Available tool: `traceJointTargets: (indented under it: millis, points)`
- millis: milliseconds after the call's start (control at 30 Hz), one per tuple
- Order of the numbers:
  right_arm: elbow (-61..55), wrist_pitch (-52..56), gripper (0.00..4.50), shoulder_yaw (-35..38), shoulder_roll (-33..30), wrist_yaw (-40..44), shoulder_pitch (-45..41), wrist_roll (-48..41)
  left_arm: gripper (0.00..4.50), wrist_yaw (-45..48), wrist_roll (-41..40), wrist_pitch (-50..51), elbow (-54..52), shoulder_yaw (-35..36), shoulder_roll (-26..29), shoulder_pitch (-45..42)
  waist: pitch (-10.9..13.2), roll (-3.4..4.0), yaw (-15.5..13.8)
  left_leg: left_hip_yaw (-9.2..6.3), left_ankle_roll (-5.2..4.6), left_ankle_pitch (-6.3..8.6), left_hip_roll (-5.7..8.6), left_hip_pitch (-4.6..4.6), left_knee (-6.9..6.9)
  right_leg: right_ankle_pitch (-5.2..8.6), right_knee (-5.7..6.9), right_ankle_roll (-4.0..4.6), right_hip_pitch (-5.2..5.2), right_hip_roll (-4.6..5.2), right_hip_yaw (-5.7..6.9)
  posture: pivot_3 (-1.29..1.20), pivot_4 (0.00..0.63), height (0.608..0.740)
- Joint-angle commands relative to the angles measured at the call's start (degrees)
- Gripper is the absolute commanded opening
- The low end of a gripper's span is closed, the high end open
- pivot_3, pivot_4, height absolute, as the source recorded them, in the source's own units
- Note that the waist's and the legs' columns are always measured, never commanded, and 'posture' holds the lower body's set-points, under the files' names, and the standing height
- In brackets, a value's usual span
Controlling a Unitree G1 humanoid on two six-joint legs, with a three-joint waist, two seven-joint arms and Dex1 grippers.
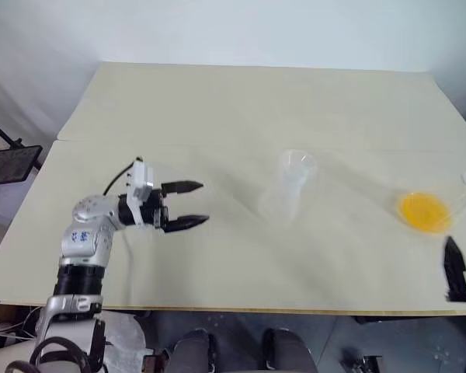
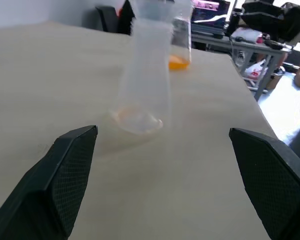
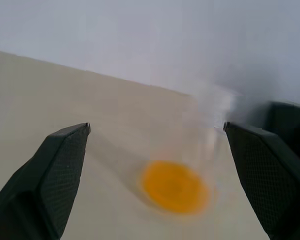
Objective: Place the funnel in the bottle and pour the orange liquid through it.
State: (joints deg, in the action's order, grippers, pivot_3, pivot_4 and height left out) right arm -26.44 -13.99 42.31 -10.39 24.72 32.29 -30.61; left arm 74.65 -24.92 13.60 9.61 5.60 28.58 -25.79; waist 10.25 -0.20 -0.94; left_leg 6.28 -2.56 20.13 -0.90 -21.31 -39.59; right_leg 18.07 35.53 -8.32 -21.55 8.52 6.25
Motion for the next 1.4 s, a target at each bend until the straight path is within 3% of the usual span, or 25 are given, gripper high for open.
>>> traceJointTargets:
  millis: [33,200,333,467,700,1400]
  points:
    - [1.9,-2.7,4.5,2.36,1.9,-1.71,0.95,-1.05,4.47,-2.65,-2.85,2.08,-7.35,-0.03,-0.38,2.98,-0.02,0.04,0.12,0.02,0.0,0.0,0.0,0.02,0.0,0.0,-0.01,0.0,0.0,0.01,-0.06,0.0,0.15,0.74]
    - [1.55,0.63,4.5,2.4,-0.88,-3.77,-1.25,-3.53,4.47,-5.64,-3.14,1.91,-10.21,0.01,-1.11,6.11,-0.18,0.3,0.89,0.02,0.03,0.02,-0.03,0.1,0.07,0.03,0.01,0.05,0.01,0.02,-0.16,0.0,0.15,0.74]
    - [3.54,6.86,4.5,3.14,-8.14,-4.94,-5.71,-5.91,4.47,-7.14,-3.28,1.43,-10.26,0.21,-1.34,6.18,-0.19,0.32,1.15,0.11,-0.01,0.03,0.0,0.11,0.04,0.02,-0.02,0.05,0.01,0.07,-0.24,0.0,0.15,0.74]
    - [12.22,19.7,4.5,3.92,-20.8,-5.67,-15.61,-12.06,4.47,-8.69,-3.43,0.73,-10.94,0.58,-1.77,6.85,-0.2,0.34,1.14,0.13,-0.01,0.03,-0.02,0.12,0.05,0.03,-0.01,0.07,0.0,0.05,-0.21,0.0,0.15,0.74]
    - [23.55,28.9,4.5,1.45,-30.46,-0.59,-27.32,-13.87,4.47,-10.24,-4.52,0.9,-13.94,0.65,-1.84,8.9,-0.2,0.34,0.8,0.12,-0.08,0.04,-0.01,0.06,0.04,0.03,-0.04,0.06,0.01,0.07,-0.15,0.0,0.15,0.74]
    - [39.69,27.32,4.5,-3.09,-33.11,7.93,-43.94,-5.35,4.47,-11.29,-9.35,1.58,-21.97,0.44,-0.88,9.68,-0.2,0.35,0.98,0.22,-0.09,0.03,-0.01,0.04,0.02,0.02,-0.13,0.03,0.02,0.06,-0.13,0.0,0.15,0.74]
